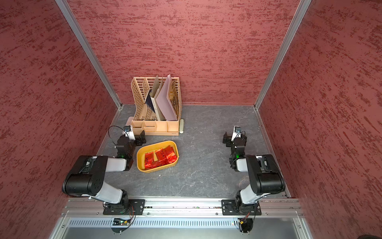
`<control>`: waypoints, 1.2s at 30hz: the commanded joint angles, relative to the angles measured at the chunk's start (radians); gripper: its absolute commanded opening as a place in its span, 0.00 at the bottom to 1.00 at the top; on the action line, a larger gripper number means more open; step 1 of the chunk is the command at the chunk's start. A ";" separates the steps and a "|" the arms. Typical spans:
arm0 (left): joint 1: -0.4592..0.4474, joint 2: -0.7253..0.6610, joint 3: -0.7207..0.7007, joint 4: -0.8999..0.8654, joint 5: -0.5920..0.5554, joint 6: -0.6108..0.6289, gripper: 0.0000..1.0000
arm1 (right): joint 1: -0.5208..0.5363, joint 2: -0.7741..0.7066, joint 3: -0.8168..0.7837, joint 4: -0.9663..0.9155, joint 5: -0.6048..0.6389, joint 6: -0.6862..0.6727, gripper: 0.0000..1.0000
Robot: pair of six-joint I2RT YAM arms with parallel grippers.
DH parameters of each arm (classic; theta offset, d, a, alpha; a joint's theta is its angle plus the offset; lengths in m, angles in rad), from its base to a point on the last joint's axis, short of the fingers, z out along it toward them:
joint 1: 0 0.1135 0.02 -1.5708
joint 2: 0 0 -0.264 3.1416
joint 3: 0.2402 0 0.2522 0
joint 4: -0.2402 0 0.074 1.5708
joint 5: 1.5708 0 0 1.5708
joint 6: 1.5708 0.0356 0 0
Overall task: Take the tea bags out of the storage box
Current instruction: Pick up the storage box at the center of the board.
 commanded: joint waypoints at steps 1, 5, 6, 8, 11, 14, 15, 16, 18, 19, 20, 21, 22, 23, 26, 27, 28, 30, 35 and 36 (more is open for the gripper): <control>0.005 0.004 -0.002 0.007 0.014 0.005 1.00 | -0.003 -0.006 0.008 0.007 -0.019 -0.009 0.98; 0.005 0.004 -0.002 0.006 0.014 0.004 1.00 | -0.002 -0.006 0.008 0.007 -0.018 -0.009 0.98; 0.006 0.005 -0.002 0.007 0.014 0.004 1.00 | -0.001 -0.005 0.009 0.007 -0.019 -0.009 0.99; 0.005 0.004 -0.002 0.007 0.014 0.005 1.00 | -0.001 -0.005 0.009 0.005 -0.019 -0.008 0.99; 0.005 0.005 -0.001 0.006 0.014 0.004 1.00 | -0.001 -0.008 0.009 0.006 -0.019 -0.009 0.99; 0.005 0.004 -0.002 0.007 0.014 0.005 1.00 | -0.001 -0.006 0.008 0.006 -0.019 -0.009 0.99; 0.005 0.005 -0.002 0.006 0.014 0.005 1.00 | -0.001 -0.005 0.009 0.006 -0.018 -0.009 0.98; 0.005 0.004 -0.002 0.007 0.014 0.004 1.00 | -0.002 -0.007 0.009 0.007 -0.019 -0.010 0.98; 0.006 0.005 0.000 0.004 0.017 0.004 1.00 | -0.002 -0.006 0.009 0.006 -0.019 -0.010 0.98; 0.006 0.004 -0.001 0.004 0.017 0.004 1.00 | -0.002 -0.006 0.009 0.006 -0.019 -0.010 0.98; 0.006 0.004 0.001 0.005 0.016 0.004 1.00 | -0.001 -0.006 0.009 0.007 -0.019 -0.010 0.98; 0.007 0.004 0.000 0.004 0.018 0.004 1.00 | -0.001 -0.007 0.010 0.006 -0.019 -0.009 0.98; 0.008 0.004 0.001 0.005 0.019 0.004 1.00 | -0.001 -0.006 0.009 0.006 -0.019 -0.008 0.98; 0.007 0.004 0.000 0.004 0.019 0.004 1.00 | -0.002 -0.006 0.009 0.006 -0.019 -0.007 0.98; 0.012 0.004 0.002 -0.002 0.026 0.002 1.00 | -0.002 -0.005 0.009 0.006 -0.019 -0.009 0.98; 0.011 0.002 0.001 -0.001 0.028 0.001 1.00 | -0.002 -0.005 0.009 0.004 -0.019 -0.010 0.98; 0.011 0.002 0.000 0.000 0.027 0.002 1.00 | -0.002 -0.005 0.010 0.004 -0.019 -0.008 0.98; -0.004 -0.011 -0.022 0.040 -0.014 0.002 1.00 | -0.003 -0.005 0.014 -0.003 -0.022 -0.006 0.98; -0.130 -0.269 -0.056 -0.068 -0.265 0.070 1.00 | -0.003 -0.022 0.005 0.003 0.018 0.007 0.98; -0.157 -0.336 -0.055 -0.102 -0.308 0.065 1.00 | -0.007 -0.057 -0.005 -0.027 0.034 0.026 0.98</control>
